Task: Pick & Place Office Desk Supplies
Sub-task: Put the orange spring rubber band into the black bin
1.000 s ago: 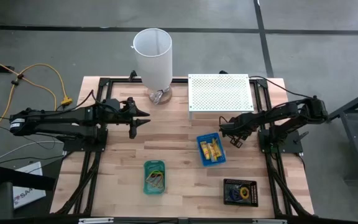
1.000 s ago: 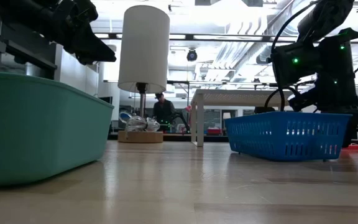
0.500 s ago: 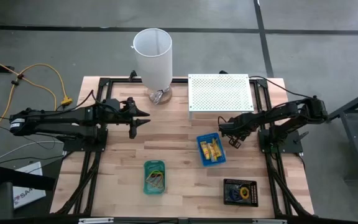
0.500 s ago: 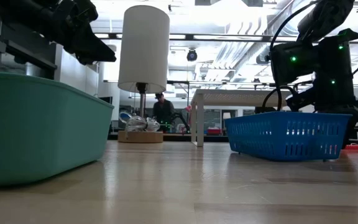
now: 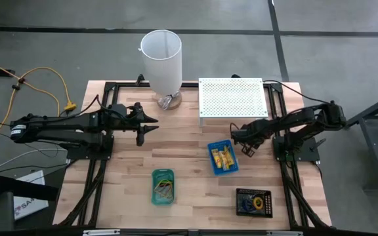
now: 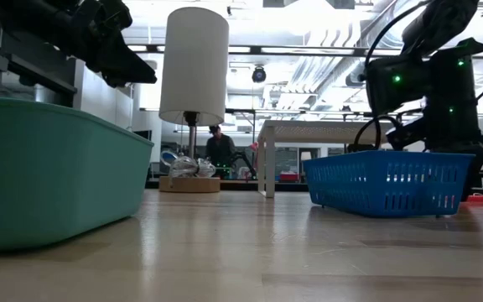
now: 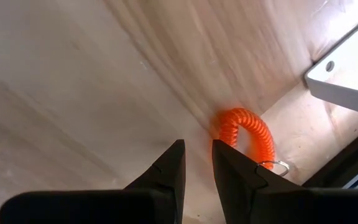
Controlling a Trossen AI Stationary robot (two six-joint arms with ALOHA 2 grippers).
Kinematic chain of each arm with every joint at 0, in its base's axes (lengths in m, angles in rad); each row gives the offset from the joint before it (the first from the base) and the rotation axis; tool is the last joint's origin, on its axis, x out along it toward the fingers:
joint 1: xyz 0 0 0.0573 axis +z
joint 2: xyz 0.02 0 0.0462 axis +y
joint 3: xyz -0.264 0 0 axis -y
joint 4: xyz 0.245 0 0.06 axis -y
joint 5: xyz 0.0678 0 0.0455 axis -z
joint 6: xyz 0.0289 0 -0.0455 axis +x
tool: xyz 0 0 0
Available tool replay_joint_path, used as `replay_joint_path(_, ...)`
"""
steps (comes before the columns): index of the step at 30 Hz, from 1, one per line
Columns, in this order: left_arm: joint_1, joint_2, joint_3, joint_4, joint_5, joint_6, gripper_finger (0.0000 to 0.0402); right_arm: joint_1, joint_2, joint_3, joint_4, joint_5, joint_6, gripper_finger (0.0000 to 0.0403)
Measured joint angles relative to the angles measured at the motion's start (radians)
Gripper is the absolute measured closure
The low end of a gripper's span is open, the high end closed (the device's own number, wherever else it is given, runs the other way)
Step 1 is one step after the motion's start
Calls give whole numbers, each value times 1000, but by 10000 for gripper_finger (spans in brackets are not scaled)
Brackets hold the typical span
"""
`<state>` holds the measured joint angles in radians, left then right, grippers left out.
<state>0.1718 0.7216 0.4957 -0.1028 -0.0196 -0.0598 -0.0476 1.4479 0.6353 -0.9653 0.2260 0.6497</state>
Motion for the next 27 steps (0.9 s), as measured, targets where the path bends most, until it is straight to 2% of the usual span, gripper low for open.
replay_joint_path(27, 0, 0, 0, 0, 0, 0, 282, -33, -63, 13, -40, 27, 0, 334)
